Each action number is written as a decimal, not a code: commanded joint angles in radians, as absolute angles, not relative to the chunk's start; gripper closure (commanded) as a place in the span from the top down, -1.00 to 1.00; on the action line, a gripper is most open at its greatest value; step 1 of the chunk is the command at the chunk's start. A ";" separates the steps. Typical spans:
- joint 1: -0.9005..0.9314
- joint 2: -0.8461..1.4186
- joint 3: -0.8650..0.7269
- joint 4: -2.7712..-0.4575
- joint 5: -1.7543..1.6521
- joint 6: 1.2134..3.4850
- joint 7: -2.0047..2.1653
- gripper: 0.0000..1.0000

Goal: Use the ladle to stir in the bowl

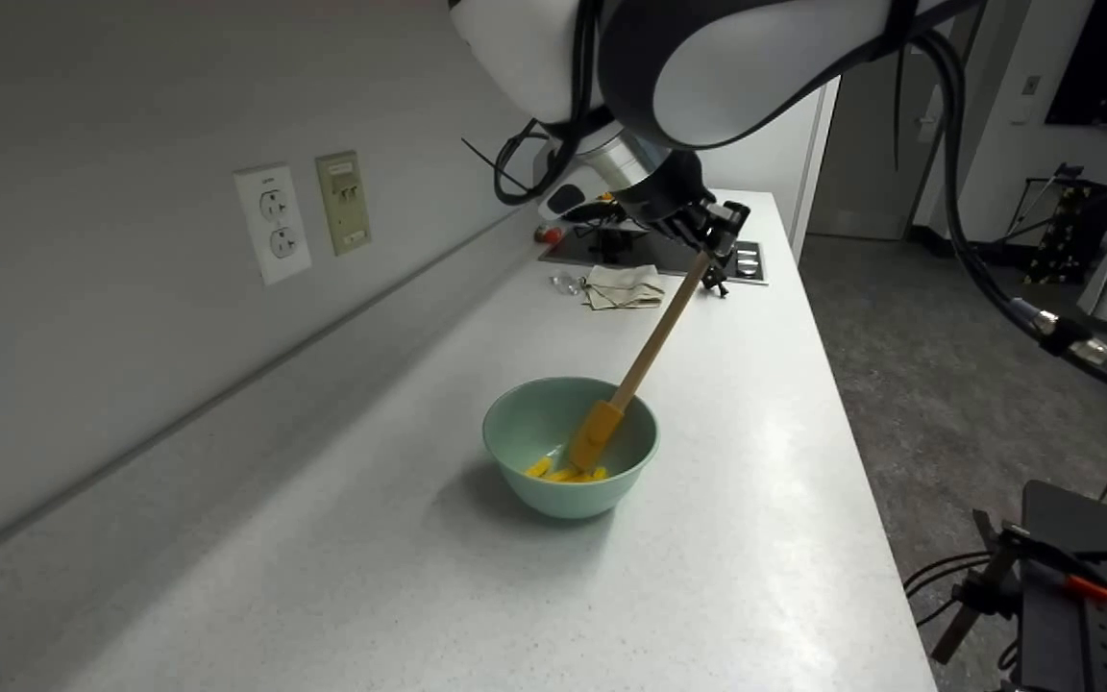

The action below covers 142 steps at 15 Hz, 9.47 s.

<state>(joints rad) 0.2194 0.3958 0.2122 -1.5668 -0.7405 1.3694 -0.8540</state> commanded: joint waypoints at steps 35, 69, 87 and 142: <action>0.239 0.497 0.224 -1.448 -0.730 1.333 -0.851 -0.92; 0.225 0.468 0.215 -1.462 -0.665 1.349 -0.892 -0.92; 0.223 0.439 0.209 -1.467 -0.655 1.330 -0.889 1.00; 0.196 -0.290 0.059 -2.234 0.166 2.244 -1.138 1.00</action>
